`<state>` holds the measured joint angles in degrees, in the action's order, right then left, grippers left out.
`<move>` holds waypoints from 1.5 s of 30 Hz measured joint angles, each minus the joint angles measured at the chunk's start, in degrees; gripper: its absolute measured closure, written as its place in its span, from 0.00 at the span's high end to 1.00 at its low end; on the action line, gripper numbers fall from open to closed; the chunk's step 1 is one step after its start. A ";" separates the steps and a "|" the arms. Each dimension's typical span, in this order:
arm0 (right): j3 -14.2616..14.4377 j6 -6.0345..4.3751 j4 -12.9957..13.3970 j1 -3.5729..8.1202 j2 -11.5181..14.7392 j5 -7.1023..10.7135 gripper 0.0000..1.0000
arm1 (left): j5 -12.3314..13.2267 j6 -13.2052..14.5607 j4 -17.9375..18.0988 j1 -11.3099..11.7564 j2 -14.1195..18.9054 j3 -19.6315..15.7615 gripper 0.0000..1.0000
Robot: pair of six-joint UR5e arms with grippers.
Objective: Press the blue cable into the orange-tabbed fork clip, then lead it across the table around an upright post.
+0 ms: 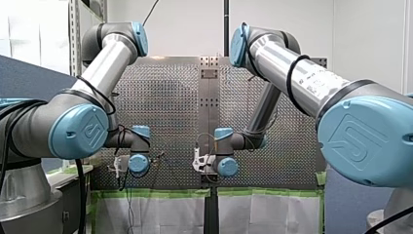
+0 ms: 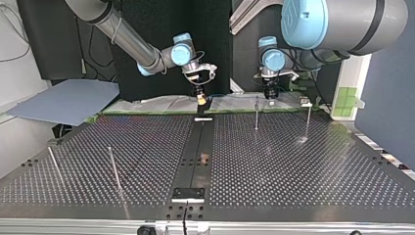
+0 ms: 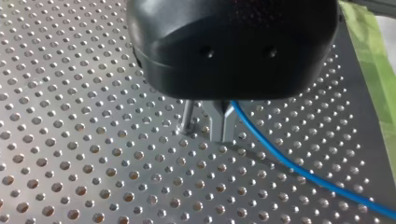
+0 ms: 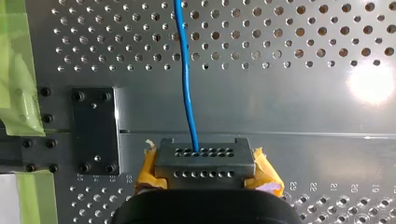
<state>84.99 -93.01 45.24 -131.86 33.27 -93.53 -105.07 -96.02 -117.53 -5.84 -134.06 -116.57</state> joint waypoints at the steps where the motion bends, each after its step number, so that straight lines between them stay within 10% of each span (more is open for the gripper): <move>1: -0.04 0.00 -0.02 0.06 0.00 0.00 0.00 | 0.16 -0.08 -0.10 0.05 0.00 0.15 0.00; 26: -2.36 0.13 -2.91 2.53 0.01 0.02 0.00 | 2.66 -1.40 -3.49 1.72 -0.01 3.20 0.00; 44: -6.09 3.32 -7.21 3.79 0.01 0.09 0.00 | 4.04 -1.73 -8.13 2.65 0.03 7.31 0.00; 45: -6.10 3.38 -7.31 3.81 0.01 0.09 0.00 | 4.12 -1.43 -8.34 2.74 0.02 7.31 0.11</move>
<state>78.88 -89.63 37.93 -128.05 33.28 -93.44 -100.95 -97.45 -125.87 -3.10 -134.04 -109.25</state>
